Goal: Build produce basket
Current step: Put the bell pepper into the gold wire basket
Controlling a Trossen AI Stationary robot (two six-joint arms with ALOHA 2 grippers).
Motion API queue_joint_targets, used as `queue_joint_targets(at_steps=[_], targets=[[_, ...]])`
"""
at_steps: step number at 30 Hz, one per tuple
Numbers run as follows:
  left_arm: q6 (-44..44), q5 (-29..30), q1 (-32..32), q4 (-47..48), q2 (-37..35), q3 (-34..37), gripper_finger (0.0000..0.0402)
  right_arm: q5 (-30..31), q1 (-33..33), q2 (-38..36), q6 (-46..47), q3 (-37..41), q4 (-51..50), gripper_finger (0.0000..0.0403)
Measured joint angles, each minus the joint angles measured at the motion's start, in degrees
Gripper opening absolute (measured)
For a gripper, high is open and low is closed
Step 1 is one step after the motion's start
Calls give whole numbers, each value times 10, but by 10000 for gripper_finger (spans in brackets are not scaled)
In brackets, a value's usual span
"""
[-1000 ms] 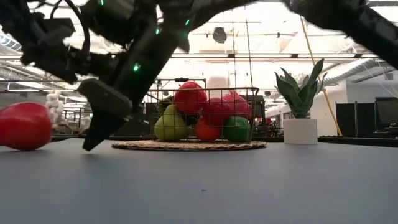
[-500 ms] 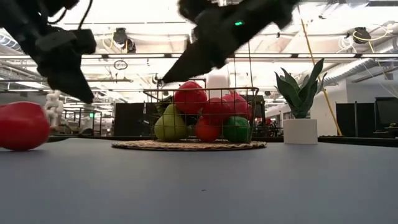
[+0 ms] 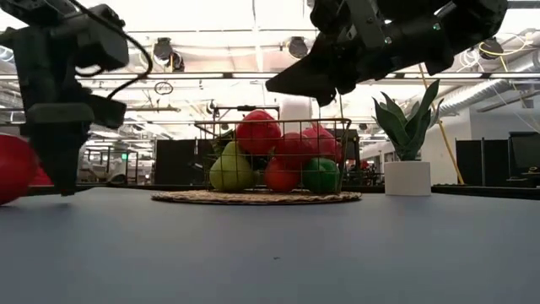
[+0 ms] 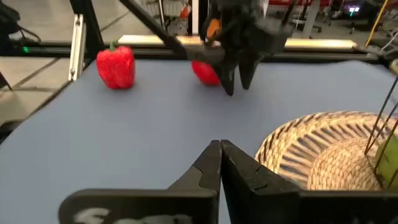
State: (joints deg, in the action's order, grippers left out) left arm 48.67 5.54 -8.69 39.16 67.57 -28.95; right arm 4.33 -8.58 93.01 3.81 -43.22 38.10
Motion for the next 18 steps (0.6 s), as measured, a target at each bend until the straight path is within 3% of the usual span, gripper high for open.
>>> queue_joint_targets(at_steps=[5, 10, 14, 18], targets=[[-35, 4, 11, -25, 18, -10, 176, 1, 5, 4, -5, -1, 9, 4], [-103, 6, 15, -50, 11, -63, 149, 3, 17, 3, -8, -1, 25, 4], [-142, -9, -18, -45, 9, -117, 147, 2, 18, 3, -10, -1, 30, 4], [-127, -47, -72, -54, 9, -156, 164, 1, 8, 3, -18, -1, 28, 4]])
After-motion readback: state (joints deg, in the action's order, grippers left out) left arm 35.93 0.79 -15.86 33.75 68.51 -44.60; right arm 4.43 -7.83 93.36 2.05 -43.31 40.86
